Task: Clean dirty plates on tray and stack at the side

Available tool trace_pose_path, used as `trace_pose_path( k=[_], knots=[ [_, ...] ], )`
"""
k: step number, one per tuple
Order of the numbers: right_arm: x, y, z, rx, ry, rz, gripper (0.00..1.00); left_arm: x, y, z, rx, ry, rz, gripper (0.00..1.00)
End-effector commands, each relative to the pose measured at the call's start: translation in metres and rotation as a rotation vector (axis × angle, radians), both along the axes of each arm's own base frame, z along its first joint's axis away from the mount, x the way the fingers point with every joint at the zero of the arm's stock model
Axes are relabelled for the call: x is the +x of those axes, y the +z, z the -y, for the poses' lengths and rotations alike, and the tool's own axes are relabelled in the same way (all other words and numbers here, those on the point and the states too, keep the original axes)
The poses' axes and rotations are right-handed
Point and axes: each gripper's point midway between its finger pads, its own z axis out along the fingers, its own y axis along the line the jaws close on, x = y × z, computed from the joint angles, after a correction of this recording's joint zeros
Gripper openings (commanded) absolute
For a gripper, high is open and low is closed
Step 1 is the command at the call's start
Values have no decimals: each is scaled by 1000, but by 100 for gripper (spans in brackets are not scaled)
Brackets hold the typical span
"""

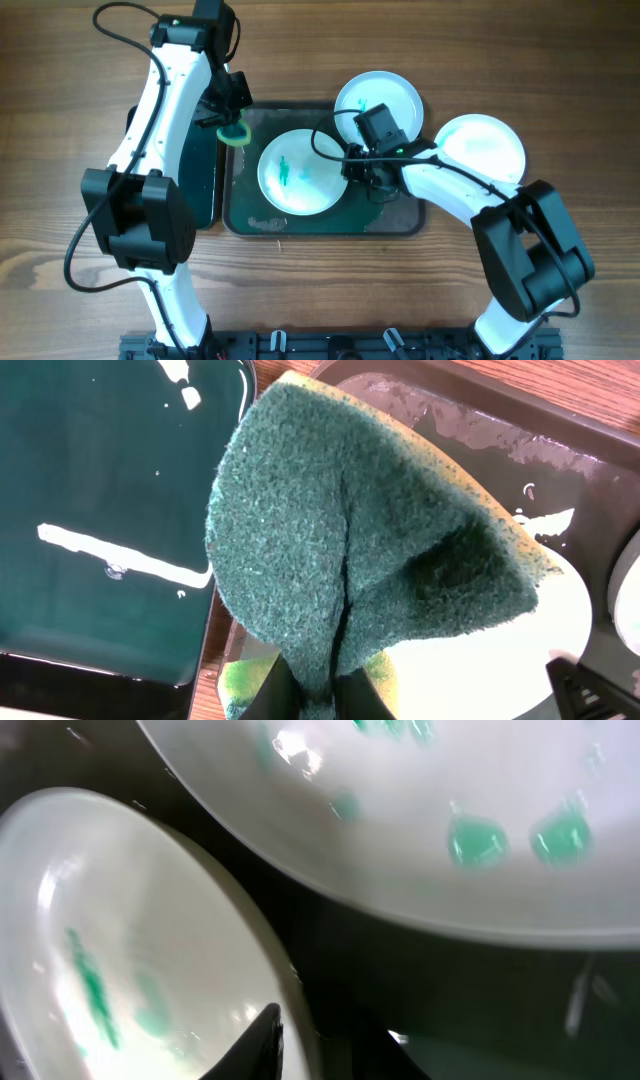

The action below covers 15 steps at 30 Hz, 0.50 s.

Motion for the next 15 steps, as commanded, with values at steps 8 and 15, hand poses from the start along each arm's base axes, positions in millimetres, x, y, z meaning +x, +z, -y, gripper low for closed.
trace_pose_path(
  k=[8, 15],
  knots=[
    [7, -10, -19, 64, 68, -23, 8, 4, 2, 5, -20, -8, 16, 4],
    [5, -10, -19, 67, 66, -30, 4, -17, -16, 43, -75, -87, -52, 4]
  ],
)
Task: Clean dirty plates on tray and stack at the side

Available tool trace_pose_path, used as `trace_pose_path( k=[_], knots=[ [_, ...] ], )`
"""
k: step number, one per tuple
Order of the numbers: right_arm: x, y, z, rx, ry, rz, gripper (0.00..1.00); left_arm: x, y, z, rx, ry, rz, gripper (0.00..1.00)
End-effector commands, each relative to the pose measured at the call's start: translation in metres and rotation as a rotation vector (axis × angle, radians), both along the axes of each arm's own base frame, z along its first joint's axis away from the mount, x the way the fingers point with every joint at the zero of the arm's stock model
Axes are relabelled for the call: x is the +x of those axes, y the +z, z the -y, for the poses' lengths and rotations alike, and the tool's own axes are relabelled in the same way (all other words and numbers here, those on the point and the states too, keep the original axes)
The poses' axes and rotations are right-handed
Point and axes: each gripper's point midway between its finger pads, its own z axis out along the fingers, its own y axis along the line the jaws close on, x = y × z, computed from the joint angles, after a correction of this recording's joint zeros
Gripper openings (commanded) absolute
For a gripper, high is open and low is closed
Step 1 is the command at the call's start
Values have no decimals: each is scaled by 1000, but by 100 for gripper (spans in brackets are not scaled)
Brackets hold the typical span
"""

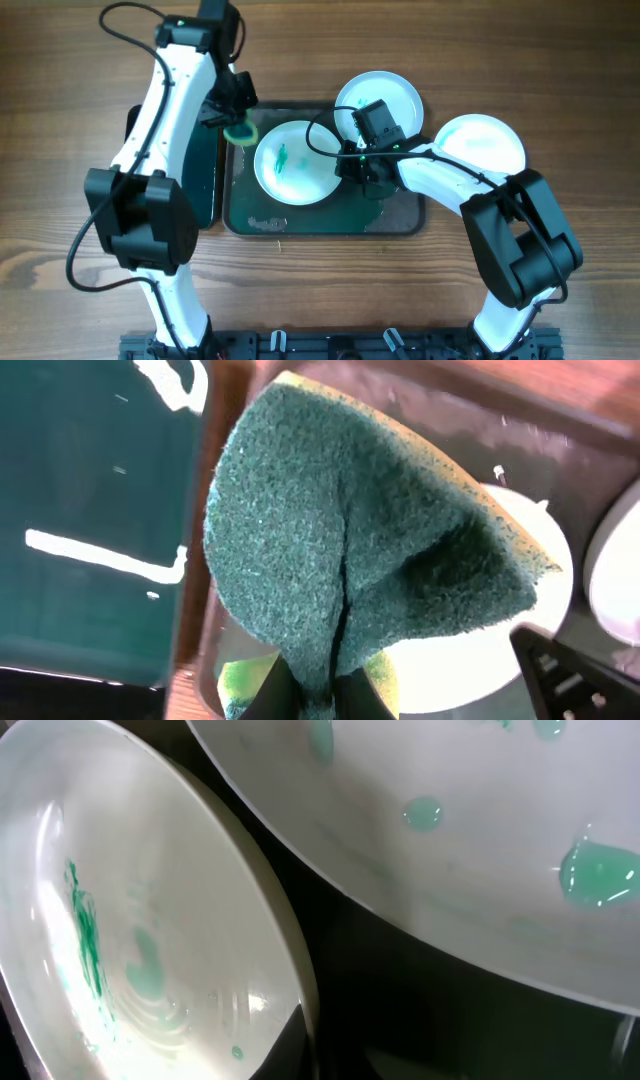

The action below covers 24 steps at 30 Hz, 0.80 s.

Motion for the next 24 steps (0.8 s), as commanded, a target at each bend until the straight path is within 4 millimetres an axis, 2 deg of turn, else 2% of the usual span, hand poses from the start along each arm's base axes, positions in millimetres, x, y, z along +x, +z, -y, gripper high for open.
trace_pose_path(
  k=[1, 4, 7, 11, 14, 18, 20, 22, 24],
  knots=[
    [2, -2, -4, 13, 7, -11, 5, -24, -24, 37, -42, -86, -76, 4],
    [1, -1, -6, 22, 18, -16, 4, -41, -50, 55, -34, -141, -110, 4],
    [0, -2, -6, 21, 17, -17, 4, -54, -81, 61, -28, -170, -128, 4],
    [0, -1, -7, 25, 20, -19, 4, -63, -117, 58, -29, -174, -120, 4],
    [0, -1, -7, 26, 24, -19, 5, -64, -141, 45, 29, -173, -85, 4],
    [0, -1, -7, 26, 24, -19, 4, -59, -157, 39, 59, -172, -25, 4],
    [0, -1, -7, 26, 24, -19, 4, -64, -157, 54, -27, -228, -40, 4],
    [0, -1, -7, 26, 23, -20, 4, -85, -142, 109, -376, -458, -74, 4],
    [0, -1, -7, 27, 23, -20, 4, -98, -123, 139, -597, -581, -62, 4]
  ],
)
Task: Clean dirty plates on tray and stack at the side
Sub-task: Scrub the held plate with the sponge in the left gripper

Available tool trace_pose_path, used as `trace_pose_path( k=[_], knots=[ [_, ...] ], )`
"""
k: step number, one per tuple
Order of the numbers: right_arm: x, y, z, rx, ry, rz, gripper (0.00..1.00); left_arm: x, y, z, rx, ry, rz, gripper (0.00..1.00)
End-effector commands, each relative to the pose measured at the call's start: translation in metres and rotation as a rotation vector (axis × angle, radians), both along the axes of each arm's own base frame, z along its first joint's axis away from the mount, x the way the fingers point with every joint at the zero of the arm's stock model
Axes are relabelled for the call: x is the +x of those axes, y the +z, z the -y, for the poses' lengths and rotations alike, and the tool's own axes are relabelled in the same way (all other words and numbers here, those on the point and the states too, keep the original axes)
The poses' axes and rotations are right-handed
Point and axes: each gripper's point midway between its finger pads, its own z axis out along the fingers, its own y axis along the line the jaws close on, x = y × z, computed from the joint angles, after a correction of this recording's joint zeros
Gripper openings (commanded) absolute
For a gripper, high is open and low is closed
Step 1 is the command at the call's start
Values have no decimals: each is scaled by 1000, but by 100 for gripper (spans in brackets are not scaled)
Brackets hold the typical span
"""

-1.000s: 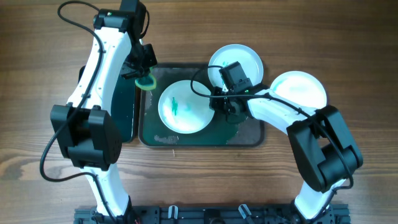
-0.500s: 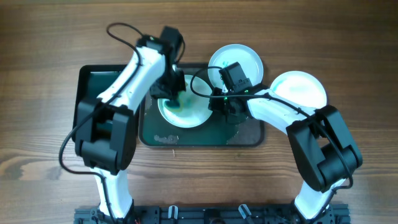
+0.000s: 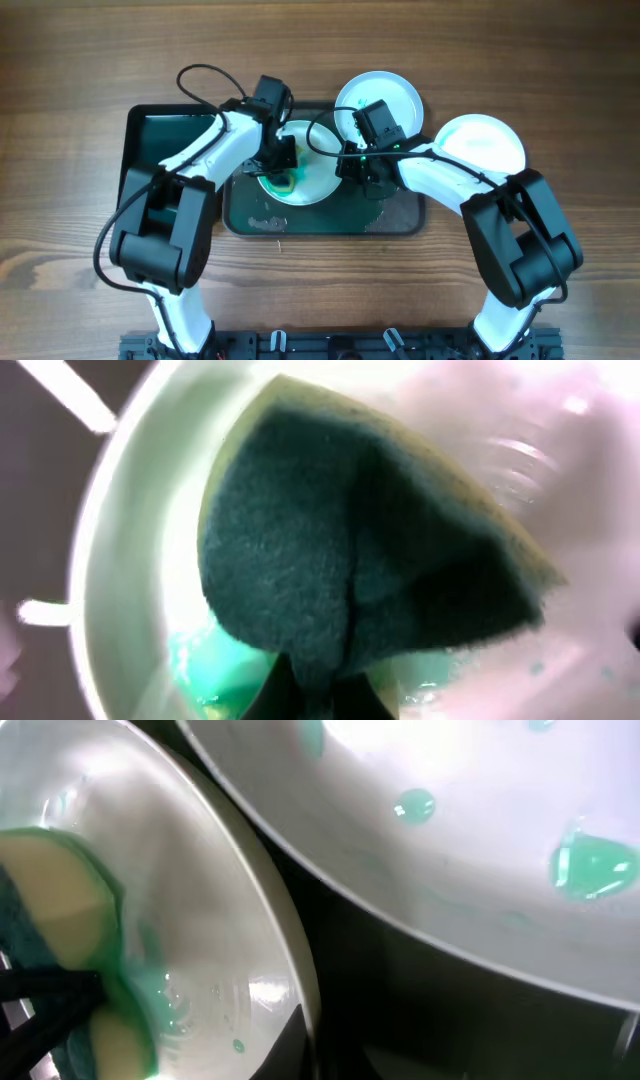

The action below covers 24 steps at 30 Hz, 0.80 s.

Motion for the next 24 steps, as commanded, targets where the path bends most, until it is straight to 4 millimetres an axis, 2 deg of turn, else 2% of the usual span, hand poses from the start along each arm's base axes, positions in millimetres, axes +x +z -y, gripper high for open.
trace_pose_path(
  k=[1, 4, 7, 10, 14, 16, 19, 22, 24],
  knots=[
    [2, -1, -8, 22, 18, -8, 4, -48, 6, 77, -507, -342, -126, 4],
    [2, -1, -8, 22, 18, -8, 4, -32, 9, 78, -483, -354, -63, 4],
    [1, 0, -8, 27, 23, -10, 4, -1, 3, 59, -303, -263, 5, 4],
    [1, -1, -8, 26, 24, -11, 4, 44, -4, 10, 26, -82, 144, 4],
    [0, -1, -8, 26, 24, -12, 4, 67, 1, -47, 337, 125, 257, 4],
    [0, -1, -8, 25, 24, -12, 4, 69, 6, -65, 429, 177, 287, 4],
    [0, -1, -8, 26, 24, -13, 4, 59, 4, -68, 446, 188, 248, 4],
    [-3, -1, -10, 35, 32, -25, 4, 37, -3, -65, 422, 165, 146, 4],
    [-9, 0, -13, 58, 60, -47, 4, 15, -8, -57, 372, 140, 41, 4]
  ],
)
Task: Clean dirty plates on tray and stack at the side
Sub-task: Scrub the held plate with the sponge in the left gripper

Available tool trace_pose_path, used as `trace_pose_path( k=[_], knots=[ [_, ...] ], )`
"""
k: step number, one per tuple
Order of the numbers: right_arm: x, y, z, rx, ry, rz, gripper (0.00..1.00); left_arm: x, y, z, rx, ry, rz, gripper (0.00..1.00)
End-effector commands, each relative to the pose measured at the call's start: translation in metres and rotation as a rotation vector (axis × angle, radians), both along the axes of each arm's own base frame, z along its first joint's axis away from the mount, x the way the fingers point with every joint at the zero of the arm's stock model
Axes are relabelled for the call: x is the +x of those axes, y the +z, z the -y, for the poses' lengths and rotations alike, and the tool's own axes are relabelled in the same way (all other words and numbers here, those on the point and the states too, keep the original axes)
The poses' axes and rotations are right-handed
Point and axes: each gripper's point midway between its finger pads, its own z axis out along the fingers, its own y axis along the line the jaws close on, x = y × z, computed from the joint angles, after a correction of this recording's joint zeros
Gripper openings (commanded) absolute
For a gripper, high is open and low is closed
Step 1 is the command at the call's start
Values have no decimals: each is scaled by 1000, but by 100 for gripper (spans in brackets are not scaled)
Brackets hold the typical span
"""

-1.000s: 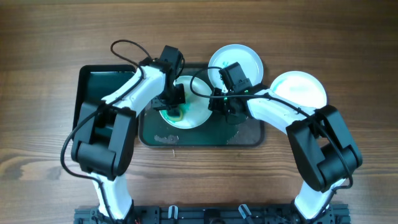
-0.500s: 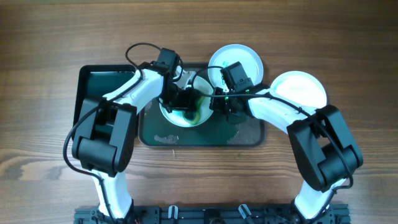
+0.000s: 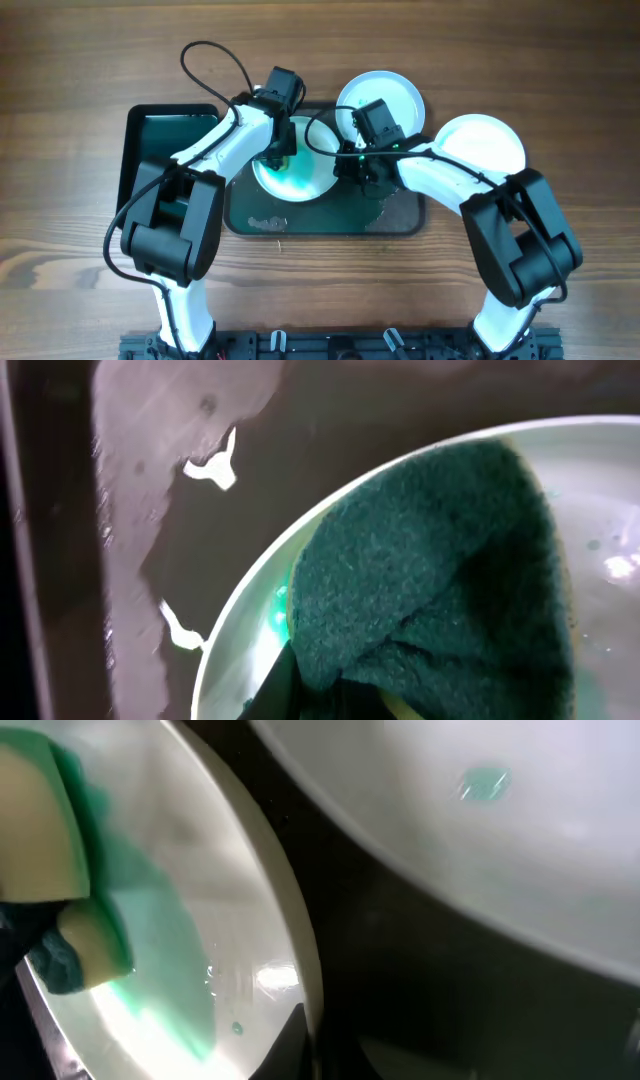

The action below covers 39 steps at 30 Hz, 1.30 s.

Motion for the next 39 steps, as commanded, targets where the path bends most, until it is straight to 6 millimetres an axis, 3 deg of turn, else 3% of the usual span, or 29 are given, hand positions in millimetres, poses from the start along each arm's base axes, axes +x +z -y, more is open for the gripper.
trace_pose_path(
  k=[1, 3, 5, 7, 9, 13, 16, 19, 22, 25, 28, 30, 32, 35, 37, 39],
  knots=[
    [-9, -1, -9, 50, 65, -44, 4, -33, -14, -20, 30, 40, -155, 4],
    [-20, 0, -12, 75, 104, -82, 4, -58, -16, 5, -116, -51, -284, 4],
    [-25, -1, -11, 72, 107, -103, 4, -80, -8, 45, -356, -223, -384, 4],
    [-25, -1, -11, 72, 110, -101, 4, -90, 5, 75, -552, -346, -410, 4],
    [-25, -1, -12, 72, 110, -100, 4, -86, 10, 87, -623, -380, -382, 4],
    [-25, -1, -11, 71, 110, -100, 5, -57, 9, 96, -635, -416, -251, 4],
    [-25, -1, -11, 71, 113, -99, 4, -24, -5, 70, -439, -272, -144, 4],
    [-25, -1, -11, 70, 116, -96, 4, -1, -13, 10, -117, -17, -42, 4],
    [-24, -1, -11, 70, 117, -95, 4, -4, 0, -57, 219, 260, 55, 4],
    [-24, -1, -12, 70, 119, -94, 4, -15, 8, -77, 330, 317, 54, 4],
    [-24, -1, -12, 71, 119, -91, 4, -26, 7, -78, 338, 310, 3, 4],
    [-24, -1, -12, 71, 118, -92, 4, -36, 1, -68, 279, 285, -66, 4],
    [-24, -1, -12, 71, 118, -92, 4, -46, -9, -45, 157, 171, -169, 4],
    [-24, -1, -12, 72, 118, -90, 4, -75, -13, 27, -249, -157, -362, 4],
    [-23, -1, -12, 73, 118, -90, 4, -94, 6, 75, -559, -349, -424, 4],
    [-23, -1, -12, 73, 118, -90, 4, -98, 15, 90, -661, -408, -425, 4]
  ],
)
